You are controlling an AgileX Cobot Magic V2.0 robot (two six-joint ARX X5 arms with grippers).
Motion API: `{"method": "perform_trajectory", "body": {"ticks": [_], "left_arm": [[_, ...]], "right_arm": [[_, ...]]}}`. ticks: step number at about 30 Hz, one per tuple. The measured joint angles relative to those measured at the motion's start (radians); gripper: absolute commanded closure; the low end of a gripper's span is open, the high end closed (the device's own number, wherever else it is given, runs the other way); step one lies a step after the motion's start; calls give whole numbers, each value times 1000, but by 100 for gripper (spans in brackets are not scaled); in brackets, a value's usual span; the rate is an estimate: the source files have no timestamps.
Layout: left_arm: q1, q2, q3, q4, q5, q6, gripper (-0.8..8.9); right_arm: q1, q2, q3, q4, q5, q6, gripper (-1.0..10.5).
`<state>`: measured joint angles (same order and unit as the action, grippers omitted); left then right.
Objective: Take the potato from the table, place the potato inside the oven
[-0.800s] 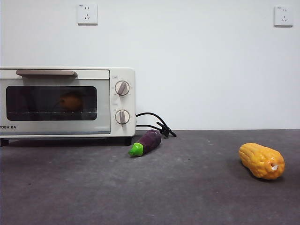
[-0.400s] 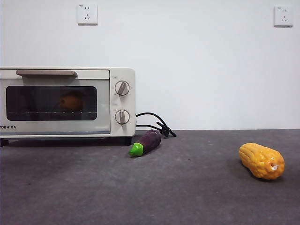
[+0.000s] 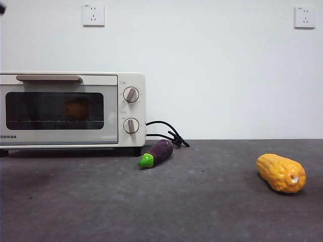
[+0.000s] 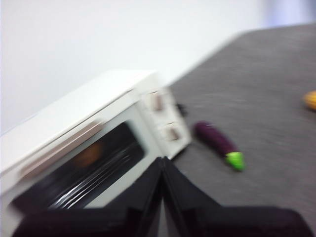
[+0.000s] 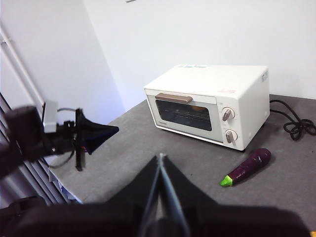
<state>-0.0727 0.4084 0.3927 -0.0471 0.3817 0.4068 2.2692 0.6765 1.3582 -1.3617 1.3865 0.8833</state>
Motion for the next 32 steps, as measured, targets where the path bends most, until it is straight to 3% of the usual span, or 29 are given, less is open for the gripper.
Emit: {"method": "perform_trajectory", "body": {"ticks": [7,9,13,23,32], "left_arm": [[0,-204,-212,93,-370,-180,818],[5,-249,-272,121,-435,-219,818],[23,-313,-372,129,-450,-285,817],[90,-385,-375,-131,-457,-369,817],[141,-402,-375,-131,-454,-399,817]], "right_arm": [[0,0,0,0,0,0,945],[0,0,0,0,0,0,945],[0,0,0,0,0,0,945],[0,0,0,0,0,0,945],[0,0,1,0,0,0,945]]}}
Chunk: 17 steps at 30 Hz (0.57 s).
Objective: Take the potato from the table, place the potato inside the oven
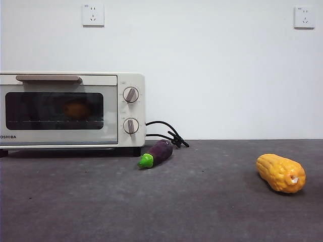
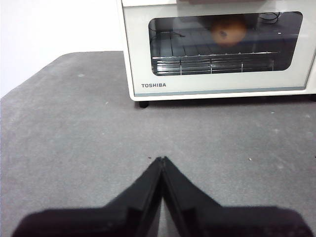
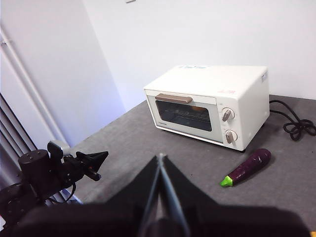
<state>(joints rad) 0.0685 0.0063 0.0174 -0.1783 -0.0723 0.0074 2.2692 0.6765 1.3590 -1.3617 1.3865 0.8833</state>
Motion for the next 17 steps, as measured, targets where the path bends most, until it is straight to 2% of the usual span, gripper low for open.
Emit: {"method": "perform_trajectory", "body": {"ticks": [17], "left_arm": [[0,5,0,9,0,-1,817]], "right_arm": [[0,0,0,0,0,0,945]]}}
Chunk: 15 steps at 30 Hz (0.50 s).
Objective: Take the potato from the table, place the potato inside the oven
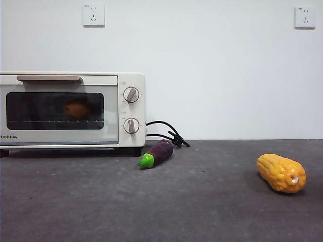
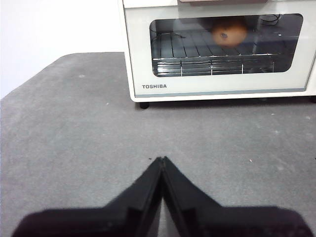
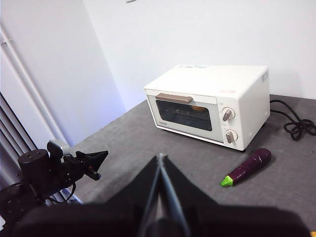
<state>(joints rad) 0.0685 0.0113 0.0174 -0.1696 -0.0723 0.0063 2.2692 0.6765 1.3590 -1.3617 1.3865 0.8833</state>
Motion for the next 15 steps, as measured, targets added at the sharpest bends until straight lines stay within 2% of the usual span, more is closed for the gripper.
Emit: {"method": "perform_trajectory", "body": {"ticks": [9,12,15], "left_arm": [[0,0,0,0,0,0,817],[0,1,0,0,0,0,817],[0,2,0,0,0,0,817]], "right_arm": [[0,0,0,0,1,0,945],[-1,-2,1,0,32,0,945],[-62,-4,1,0,43,-11,945]]}}
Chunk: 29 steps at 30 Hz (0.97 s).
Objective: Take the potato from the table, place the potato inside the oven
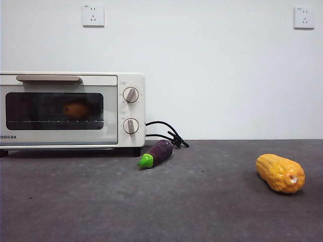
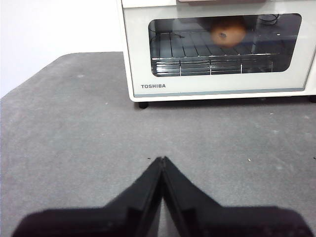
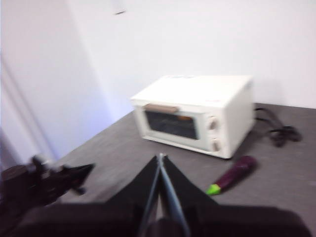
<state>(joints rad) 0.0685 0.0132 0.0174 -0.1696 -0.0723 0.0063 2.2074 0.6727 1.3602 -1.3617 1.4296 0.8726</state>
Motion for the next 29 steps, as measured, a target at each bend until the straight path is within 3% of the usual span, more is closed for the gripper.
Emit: {"method": "perform_trajectory", "body": {"ticks": [3,6,13,15,17,22,25,29], "left_arm": [[0,1,0,0,0,0,817],[0,3,0,0,0,0,817],[0,3,0,0,0,0,817],[0,3,0,0,0,0,817],[0,3,0,0,0,0,817],[0,5,0,0,0,0,817],[0,5,0,0,0,0,817],[0,6,0,0,0,0,817]], "right_arm": [[-130,0,-1,0,-57,-25,945],[-322,-3,-26,0,-130,-48,945],[-887,-36,-187,17,-317,-82,945],[-1043,-75,-255,139,-425,-142,945],[-1195,-130,-341,356,-597,-255,945],[-1515,-234,-603,976,-1139,-644,945],[-1674,-238,-735,1173,-1317,-721,945],[-1886,-247,-922,1300,-1446,-742,945]]}}
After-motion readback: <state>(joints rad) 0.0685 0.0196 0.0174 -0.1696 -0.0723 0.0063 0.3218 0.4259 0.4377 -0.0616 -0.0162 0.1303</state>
